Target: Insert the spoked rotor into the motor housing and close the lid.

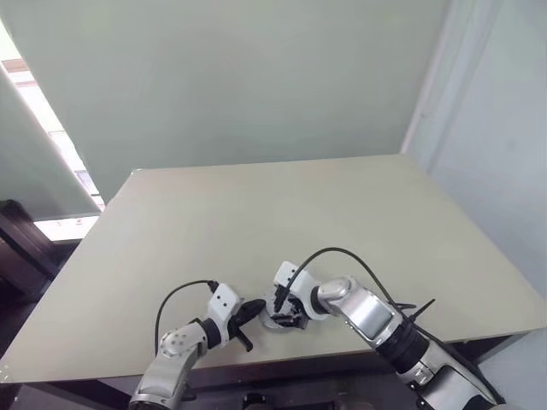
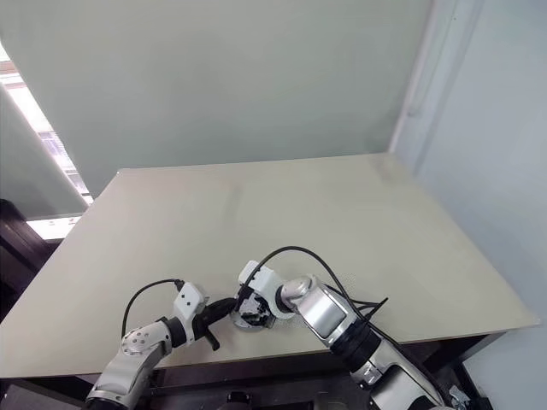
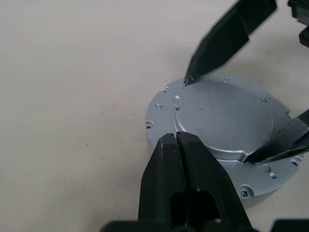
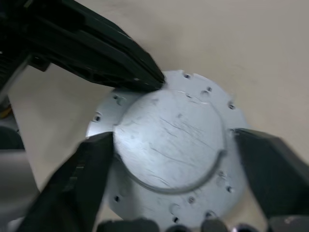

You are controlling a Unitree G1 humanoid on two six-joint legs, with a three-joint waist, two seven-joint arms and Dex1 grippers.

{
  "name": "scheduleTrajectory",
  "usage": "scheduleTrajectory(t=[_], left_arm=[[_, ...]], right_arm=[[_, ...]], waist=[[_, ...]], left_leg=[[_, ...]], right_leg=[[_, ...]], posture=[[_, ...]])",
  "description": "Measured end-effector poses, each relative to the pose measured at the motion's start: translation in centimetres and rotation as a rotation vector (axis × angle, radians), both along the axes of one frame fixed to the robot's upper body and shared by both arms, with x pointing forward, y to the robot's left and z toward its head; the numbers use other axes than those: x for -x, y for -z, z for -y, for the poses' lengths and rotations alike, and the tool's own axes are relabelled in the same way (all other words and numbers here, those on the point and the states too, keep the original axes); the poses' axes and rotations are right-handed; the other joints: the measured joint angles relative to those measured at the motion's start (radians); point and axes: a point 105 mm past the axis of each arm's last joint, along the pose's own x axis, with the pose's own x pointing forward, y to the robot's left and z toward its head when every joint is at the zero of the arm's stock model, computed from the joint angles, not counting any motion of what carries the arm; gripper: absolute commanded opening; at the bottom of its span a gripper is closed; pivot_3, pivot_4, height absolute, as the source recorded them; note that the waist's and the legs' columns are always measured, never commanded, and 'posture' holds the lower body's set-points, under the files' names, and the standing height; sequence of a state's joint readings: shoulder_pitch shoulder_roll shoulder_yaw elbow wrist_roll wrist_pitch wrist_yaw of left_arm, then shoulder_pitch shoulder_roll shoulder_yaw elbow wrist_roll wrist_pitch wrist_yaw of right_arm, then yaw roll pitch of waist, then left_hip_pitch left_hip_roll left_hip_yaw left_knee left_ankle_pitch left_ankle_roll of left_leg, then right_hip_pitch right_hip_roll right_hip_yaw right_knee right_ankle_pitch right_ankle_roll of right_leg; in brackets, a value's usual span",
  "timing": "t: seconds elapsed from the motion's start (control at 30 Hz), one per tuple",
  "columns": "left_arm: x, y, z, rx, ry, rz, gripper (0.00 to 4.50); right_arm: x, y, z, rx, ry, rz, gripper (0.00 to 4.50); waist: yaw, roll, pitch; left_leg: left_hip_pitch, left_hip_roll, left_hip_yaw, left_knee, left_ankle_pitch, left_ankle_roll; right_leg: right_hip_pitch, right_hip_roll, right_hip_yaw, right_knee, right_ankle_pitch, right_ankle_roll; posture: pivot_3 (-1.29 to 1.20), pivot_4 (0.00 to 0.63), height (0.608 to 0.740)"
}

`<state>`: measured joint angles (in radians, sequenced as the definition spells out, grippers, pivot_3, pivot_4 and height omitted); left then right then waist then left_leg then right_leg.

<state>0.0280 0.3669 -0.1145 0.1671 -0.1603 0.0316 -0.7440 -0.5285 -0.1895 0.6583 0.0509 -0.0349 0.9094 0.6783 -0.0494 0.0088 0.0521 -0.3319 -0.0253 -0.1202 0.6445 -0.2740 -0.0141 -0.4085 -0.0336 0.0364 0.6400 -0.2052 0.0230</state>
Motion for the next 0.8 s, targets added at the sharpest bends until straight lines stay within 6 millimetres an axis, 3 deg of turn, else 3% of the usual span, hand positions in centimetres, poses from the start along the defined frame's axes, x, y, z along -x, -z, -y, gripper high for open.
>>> scheduleTrajectory(t=[0.3,0.47,0.67,0.8], left_arm=[[0.0,0.0,0.0,-0.001,0.008,0.003,0.00],[0.0,0.0,0.1,-0.002,0.017,0.007,0.00],[-0.1,-0.1,0.2,-0.004,0.029,0.014,0.00],[-0.1,-0.2,0.3,-0.004,0.034,0.015,0.00]], right_arm=[[0.0,-0.3,0.1,-0.037,0.033,-0.044,4.47],[-0.6,-1.8,0.1,-0.213,0.175,-0.214,4.47],[-2.8,-3.9,2.9,-0.415,0.397,-0.384,4.47],[-3.8,-3.6,5.2,-0.493,0.546,-0.495,4.47]], waist=[[0.001,0.000,0.000],[0.001,0.000,0.000],[0.005,0.000,0.000],[0.005,0.001,0.000]], left_leg=[[0.000,0.000,-0.001,0.000,0.000,0.000],[-0.003,-0.001,-0.002,0.000,0.000,0.000],[-0.007,-0.002,-0.002,0.000,0.000,0.000],[-0.008,-0.002,-0.002,0.000,0.000,0.000]], right_leg=[[0.000,0.000,0.000,0.000,0.000,0.000],[0.000,0.000,0.000,0.000,0.000,0.001],[-0.003,0.000,0.000,0.000,0.000,0.001],[-0.003,0.000,0.000,0.000,0.000,0.001]], posture=[[0.00,0.000,0.740],[0.00,0.000,0.740],[0.00,0.000,0.740],[0.00,0.000,0.740]])
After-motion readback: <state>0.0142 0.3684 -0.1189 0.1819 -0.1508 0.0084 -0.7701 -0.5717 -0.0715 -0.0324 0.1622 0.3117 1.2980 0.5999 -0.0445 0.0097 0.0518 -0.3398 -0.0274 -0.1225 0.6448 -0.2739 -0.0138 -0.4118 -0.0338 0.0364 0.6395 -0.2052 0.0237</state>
